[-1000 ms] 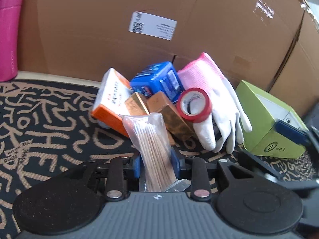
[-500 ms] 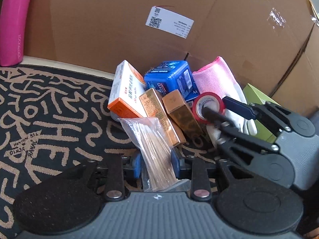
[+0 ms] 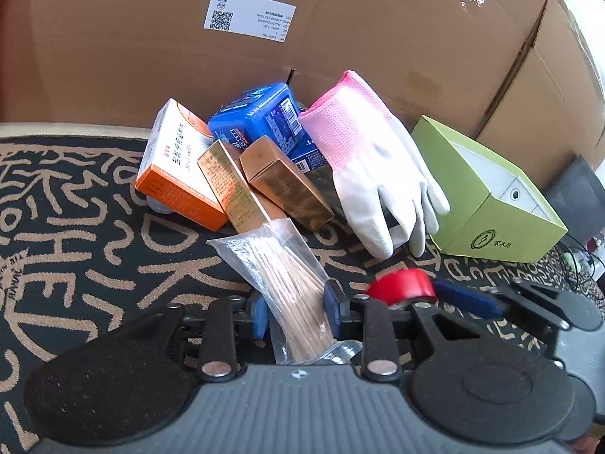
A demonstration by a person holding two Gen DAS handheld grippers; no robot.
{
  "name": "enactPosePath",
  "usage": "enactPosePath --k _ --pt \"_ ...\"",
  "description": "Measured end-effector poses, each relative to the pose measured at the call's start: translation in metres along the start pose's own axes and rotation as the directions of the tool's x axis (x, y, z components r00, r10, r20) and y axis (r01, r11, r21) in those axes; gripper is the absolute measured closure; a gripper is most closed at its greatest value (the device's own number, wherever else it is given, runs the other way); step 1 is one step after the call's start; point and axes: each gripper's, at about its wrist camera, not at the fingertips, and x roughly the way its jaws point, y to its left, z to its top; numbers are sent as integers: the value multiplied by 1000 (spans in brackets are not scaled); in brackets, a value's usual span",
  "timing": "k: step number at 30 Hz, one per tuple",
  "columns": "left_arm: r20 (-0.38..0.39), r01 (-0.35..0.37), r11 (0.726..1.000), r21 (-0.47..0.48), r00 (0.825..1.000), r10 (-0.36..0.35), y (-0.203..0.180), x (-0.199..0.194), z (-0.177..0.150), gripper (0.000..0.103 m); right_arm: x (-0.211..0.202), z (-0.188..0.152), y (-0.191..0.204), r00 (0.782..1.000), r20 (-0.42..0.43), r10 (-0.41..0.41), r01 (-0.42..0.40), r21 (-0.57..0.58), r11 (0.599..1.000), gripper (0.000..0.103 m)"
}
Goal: Organize objects
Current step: 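Grasp the red tape roll with the right tool while left tool holds the bag, then carry the bag and red tape over the shoe box and open both tools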
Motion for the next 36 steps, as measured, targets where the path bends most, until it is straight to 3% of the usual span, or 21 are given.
enactPosePath --k 5,7,13,14,15,17,18,21,27,36 --pt "10 24 1000 -13 1000 -23 0 -1 -2 52 -8 2 2 999 34 -8 8 -5 1000 49" --pt "12 21 1000 0 1000 -21 -2 -1 -2 51 -5 2 9 1000 27 -1 2 -38 999 46" --pt "12 8 1000 27 1000 -8 -4 -1 -3 59 4 6 26 1000 14 -23 25 -114 993 40" --pt "12 11 1000 21 1000 -11 -2 -1 -3 59 8 7 27 1000 3 -30 30 -121 992 42" --pt "13 15 1000 12 1000 -15 -1 0 -2 59 12 7 28 1000 -11 -27 26 -123 992 53" --pt "15 24 1000 -4 1000 -24 1 0 -1 59 17 6 28 999 -35 -20 15 -116 993 56" --pt "15 19 1000 -1 1000 -19 2 0 -1 67 16 6 27 999 -29 -27 23 -111 994 56" --pt "17 25 1000 -8 1000 -25 2 -1 -1 78 10 3 25 1000 -4 -26 25 -83 996 56" --pt "62 107 994 -25 992 -106 1 -9 0 91 -11 4 17 998 61 -34 36 -38 999 56" --pt "119 175 984 -7 978 -173 -28 -25 10 92 -48 14 -33 970 203 -135 119 87 989 56"
